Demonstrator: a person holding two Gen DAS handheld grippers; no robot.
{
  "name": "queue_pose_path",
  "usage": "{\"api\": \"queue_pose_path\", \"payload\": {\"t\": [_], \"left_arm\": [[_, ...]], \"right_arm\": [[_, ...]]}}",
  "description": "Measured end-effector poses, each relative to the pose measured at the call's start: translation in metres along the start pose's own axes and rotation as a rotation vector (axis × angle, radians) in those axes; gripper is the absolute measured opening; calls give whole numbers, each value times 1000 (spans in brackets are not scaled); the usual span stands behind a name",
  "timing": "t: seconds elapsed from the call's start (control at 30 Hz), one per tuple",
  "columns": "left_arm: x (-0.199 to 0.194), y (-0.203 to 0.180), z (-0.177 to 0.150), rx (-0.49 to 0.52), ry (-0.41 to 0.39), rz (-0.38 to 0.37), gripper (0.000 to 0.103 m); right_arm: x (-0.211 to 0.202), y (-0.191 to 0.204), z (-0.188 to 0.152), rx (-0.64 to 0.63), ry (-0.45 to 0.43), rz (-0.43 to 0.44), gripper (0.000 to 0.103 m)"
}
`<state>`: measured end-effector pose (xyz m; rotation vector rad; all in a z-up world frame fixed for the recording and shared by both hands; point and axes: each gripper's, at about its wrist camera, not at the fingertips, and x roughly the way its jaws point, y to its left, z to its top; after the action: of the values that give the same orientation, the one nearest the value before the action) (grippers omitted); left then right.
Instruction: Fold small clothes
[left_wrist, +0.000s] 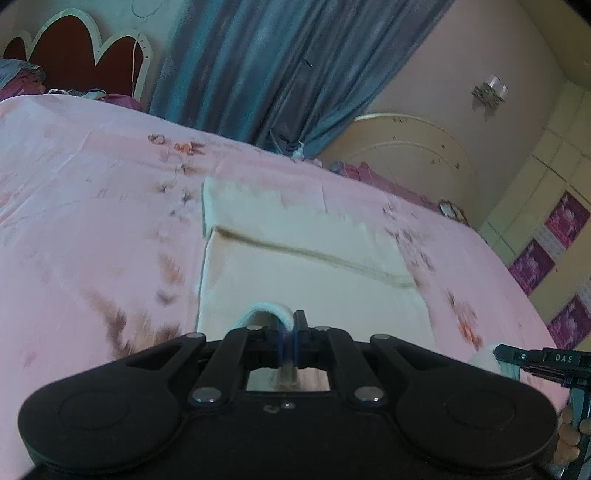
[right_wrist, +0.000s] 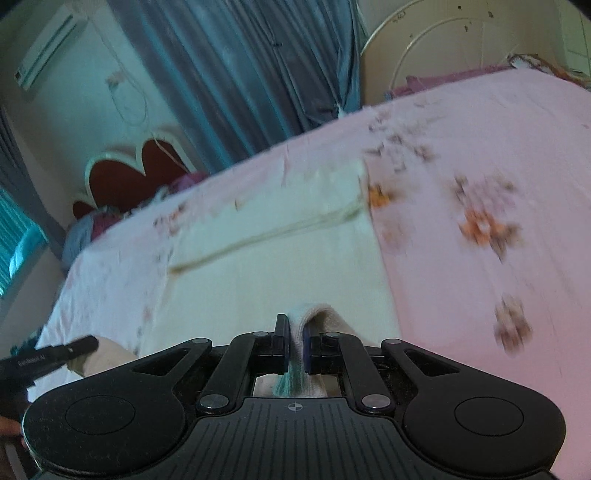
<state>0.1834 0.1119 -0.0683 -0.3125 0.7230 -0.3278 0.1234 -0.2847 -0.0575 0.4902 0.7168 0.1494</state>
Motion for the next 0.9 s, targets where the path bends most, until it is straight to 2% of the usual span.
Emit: {"api": "queue_pose_path", "payload": {"t": [0.33, 0.53, 0.73, 0.9], "left_arm": [[89, -6, 69, -38, -71, 21, 5], [138, -5, 101, -64, -98, 68, 4], [192, 8, 126, -101, -58, 149, 5], [230, 8, 132, -59, 6, 223, 5]], "right_arm": [[94, -21, 85, 47, -56, -15, 6], [149, -37, 124, 83, -66, -25, 6], [204, -63, 155, 171, -5, -34, 6], [241, -80, 164, 253, 60, -36, 6]]}}
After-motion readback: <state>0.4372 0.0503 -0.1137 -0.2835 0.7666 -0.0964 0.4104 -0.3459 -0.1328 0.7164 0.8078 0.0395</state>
